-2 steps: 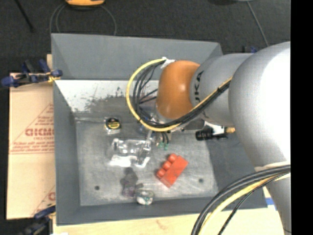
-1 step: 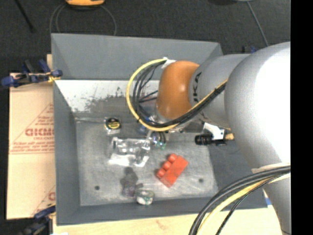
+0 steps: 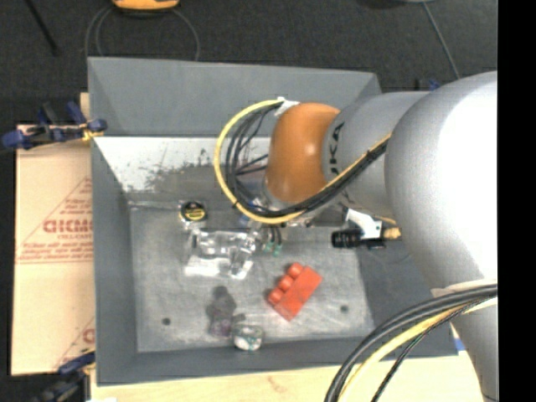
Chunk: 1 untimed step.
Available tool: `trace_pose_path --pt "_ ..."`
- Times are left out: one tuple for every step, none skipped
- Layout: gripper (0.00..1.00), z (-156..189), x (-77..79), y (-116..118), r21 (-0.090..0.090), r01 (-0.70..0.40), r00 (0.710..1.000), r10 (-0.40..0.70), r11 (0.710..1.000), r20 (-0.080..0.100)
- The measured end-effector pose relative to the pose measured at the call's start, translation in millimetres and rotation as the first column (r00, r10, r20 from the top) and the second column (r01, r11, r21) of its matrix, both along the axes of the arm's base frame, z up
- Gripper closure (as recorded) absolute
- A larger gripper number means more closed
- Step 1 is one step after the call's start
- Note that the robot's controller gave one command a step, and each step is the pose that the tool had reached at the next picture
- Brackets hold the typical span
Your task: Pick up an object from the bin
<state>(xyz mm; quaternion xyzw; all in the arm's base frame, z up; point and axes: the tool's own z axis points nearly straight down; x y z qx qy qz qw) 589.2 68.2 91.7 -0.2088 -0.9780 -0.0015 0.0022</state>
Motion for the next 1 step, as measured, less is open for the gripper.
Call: trace_pose_path --pt "1.00 32.9 1.2 -1.8 -0.004 -0.002 1.000 0.002 1.000 0.008"
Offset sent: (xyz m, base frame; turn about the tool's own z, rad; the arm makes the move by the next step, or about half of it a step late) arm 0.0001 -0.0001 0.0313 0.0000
